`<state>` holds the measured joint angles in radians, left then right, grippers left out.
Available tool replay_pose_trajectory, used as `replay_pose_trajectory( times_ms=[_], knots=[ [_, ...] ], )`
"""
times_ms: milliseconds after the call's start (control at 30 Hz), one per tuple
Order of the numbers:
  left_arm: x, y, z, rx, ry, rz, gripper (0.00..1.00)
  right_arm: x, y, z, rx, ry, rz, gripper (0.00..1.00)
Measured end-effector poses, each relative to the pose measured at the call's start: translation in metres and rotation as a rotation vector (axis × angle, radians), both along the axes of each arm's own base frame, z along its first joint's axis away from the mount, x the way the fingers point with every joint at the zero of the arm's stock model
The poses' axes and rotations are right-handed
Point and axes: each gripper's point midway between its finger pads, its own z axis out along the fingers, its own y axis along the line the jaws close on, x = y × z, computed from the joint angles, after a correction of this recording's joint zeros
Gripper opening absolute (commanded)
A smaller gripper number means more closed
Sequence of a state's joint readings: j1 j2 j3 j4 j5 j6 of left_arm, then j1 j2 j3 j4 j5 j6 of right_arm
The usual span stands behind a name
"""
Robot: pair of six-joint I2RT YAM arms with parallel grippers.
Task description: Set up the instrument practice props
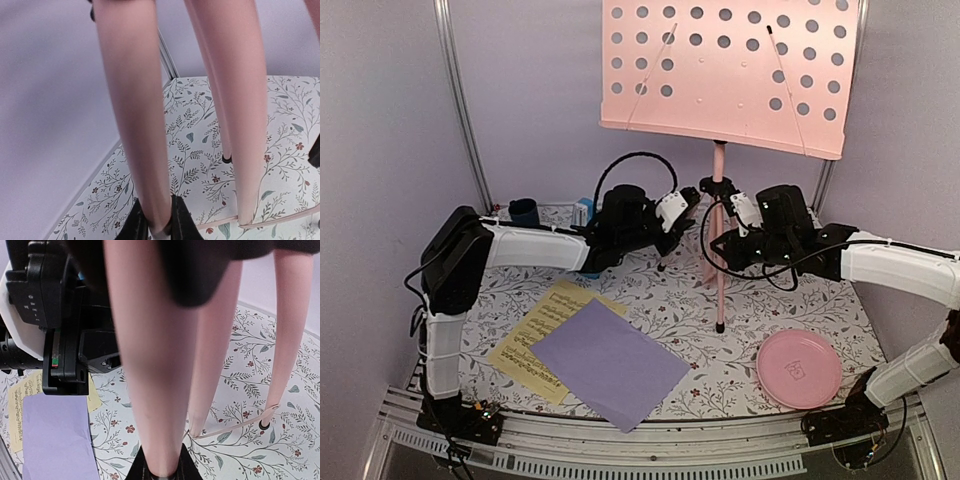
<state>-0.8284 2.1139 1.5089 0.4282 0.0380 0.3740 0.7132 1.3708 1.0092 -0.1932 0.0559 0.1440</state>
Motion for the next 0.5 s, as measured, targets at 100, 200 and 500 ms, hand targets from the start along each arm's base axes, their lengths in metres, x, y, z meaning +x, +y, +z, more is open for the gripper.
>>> replay_pose_trajectory(
  times_ms=[100,200,500],
  knots=[
    [0.002,0.005,0.006,0.012,-0.007,0.002,0.00,0.002,0.006,0.005,0.032,-0.001,0.005,0.00],
    [0.010,0.011,0.013,0.018,-0.020,0.014,0.00,0.009,0.015,0.009,0.063,-0.012,0.012,0.00],
    [0.022,0.028,-0.003,0.044,0.004,0.049,0.03,0.018,0.036,-0.005,0.093,-0.004,0.022,0.07]
  ],
)
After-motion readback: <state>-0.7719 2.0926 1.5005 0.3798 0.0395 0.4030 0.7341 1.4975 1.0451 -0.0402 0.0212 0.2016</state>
